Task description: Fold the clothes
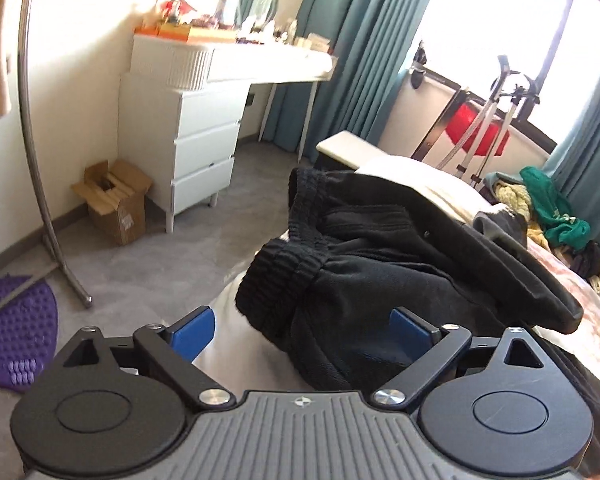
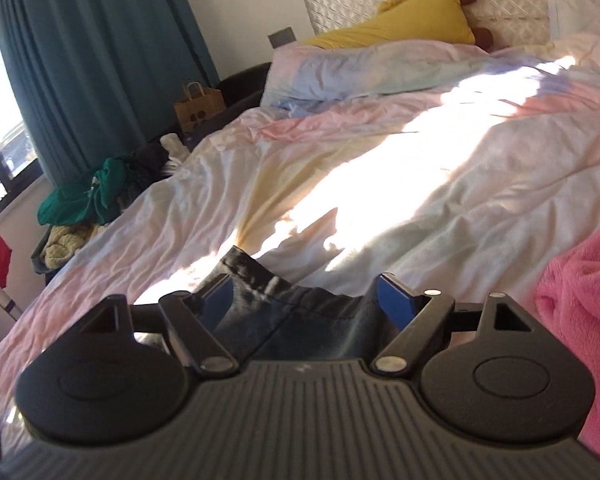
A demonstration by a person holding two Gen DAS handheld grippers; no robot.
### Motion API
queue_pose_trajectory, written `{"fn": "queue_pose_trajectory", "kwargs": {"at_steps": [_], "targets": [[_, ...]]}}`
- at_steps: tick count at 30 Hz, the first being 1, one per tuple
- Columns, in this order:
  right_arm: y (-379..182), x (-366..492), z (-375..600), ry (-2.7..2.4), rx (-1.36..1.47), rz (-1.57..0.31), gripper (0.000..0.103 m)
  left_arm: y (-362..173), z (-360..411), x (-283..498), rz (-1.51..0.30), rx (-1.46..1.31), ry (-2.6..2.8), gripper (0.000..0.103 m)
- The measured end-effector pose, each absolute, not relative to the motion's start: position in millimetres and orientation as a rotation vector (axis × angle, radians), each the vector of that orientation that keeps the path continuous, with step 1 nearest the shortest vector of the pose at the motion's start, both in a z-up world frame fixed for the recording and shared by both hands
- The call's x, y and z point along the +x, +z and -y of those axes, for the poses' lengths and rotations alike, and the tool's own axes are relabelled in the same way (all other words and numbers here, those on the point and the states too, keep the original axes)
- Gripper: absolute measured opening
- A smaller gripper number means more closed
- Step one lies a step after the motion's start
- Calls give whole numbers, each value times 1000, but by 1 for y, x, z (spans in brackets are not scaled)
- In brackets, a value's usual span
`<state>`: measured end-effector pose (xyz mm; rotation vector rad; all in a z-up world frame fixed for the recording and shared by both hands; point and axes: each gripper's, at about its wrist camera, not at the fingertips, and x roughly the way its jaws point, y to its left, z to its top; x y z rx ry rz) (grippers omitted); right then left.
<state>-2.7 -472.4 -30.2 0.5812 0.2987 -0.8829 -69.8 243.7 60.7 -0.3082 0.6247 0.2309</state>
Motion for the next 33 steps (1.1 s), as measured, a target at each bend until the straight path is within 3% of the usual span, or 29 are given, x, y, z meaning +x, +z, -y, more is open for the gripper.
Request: {"fn": "queue_pose_trajectory", "kwargs": {"at_steps": [7, 19, 33], "targets": [[6, 13, 403, -544, 460, -274, 81, 87, -157, -58, -493, -147, 89, 103], [7, 29, 311, -234, 370, -300, 81, 45, -23, 25, -524, -44, -125, 103], [-10, 61, 283, -189, 340, -326, 81, -13, -3, 35, -530, 15, -152, 103]]}}
